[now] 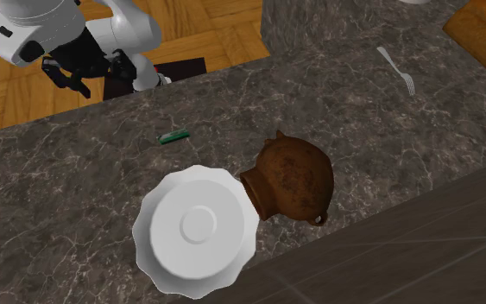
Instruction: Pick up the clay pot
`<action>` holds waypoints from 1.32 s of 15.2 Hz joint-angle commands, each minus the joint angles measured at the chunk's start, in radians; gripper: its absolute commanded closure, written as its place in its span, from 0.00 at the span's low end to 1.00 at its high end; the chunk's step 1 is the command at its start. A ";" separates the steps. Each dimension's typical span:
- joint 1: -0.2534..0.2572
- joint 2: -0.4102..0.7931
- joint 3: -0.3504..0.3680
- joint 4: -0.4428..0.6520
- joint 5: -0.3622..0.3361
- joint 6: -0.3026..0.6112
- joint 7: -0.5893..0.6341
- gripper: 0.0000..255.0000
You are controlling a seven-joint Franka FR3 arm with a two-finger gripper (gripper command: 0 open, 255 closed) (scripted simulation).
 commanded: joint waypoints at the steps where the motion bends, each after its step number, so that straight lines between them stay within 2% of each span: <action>1: 0.000 0.000 0.000 0.000 0.000 0.000 0.000 0.00; 6: 0.049 0.170 -0.076 0.057 0.150 0.109 -0.094 0.00; 11: 0.106 0.347 -0.143 0.146 0.329 0.172 -0.216 0.00; 15: 0.147 0.492 -0.186 0.241 0.490 0.180 -0.326 0.00; 20: 0.174 0.677 -0.214 0.391 0.701 0.132 -0.456 0.00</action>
